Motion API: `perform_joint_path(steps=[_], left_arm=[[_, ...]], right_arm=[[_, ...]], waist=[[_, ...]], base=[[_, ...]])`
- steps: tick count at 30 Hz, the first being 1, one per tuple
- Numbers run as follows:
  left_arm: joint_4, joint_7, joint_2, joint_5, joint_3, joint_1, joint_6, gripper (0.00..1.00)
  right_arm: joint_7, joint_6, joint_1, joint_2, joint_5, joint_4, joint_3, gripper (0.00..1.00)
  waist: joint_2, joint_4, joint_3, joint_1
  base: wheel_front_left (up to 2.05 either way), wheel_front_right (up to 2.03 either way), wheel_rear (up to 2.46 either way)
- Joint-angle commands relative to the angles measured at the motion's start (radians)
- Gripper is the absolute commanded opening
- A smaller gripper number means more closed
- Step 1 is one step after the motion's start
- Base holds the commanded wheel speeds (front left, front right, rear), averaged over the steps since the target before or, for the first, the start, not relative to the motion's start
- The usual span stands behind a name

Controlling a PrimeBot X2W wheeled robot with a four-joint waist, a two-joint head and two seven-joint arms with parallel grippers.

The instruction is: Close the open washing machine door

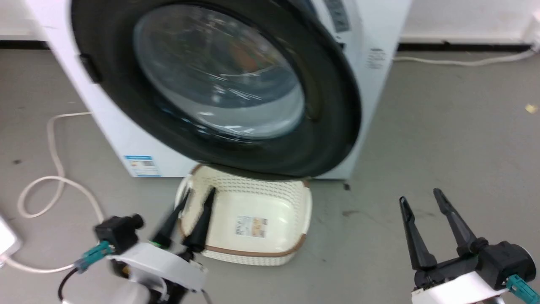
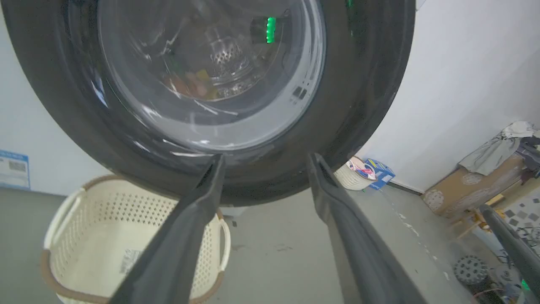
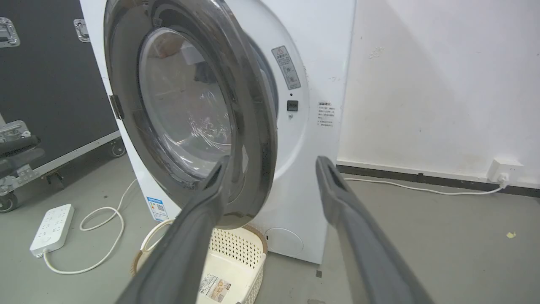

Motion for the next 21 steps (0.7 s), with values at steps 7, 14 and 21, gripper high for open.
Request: perform_joint_path(steps=[7, 14, 21], left_arm=[[-0.198, -0.007, -0.051, 0.543, 0.163, 0.129, 0.135, 1.00], [-0.228, -0.007, -0.122, 0.726, 0.218, 0.233, 0.181, 1.00], [-0.210, -0.007, -0.182, 0.786, 0.251, 0.232, 0.174, 1.00]], right_arm=[[-0.004, 0.001, 0.021, -0.023, 0.007, -0.005, 0.019, 1.00], [-0.004, 0.001, 0.020, -0.054, 0.017, 0.024, 0.065, 0.32], [0.017, 0.001, -0.059, -0.126, 0.020, 0.050, 0.084, 0.00]], waist=[[-0.0001, 0.114, -0.051, 0.0001], [-0.0001, 0.161, -0.037, 0.0001], [-0.0001, 0.206, 0.031, 0.0001]], base=[[0.00, 0.00, 0.00], [0.00, 0.00, 0.00], [0.00, 0.00, 0.00]])
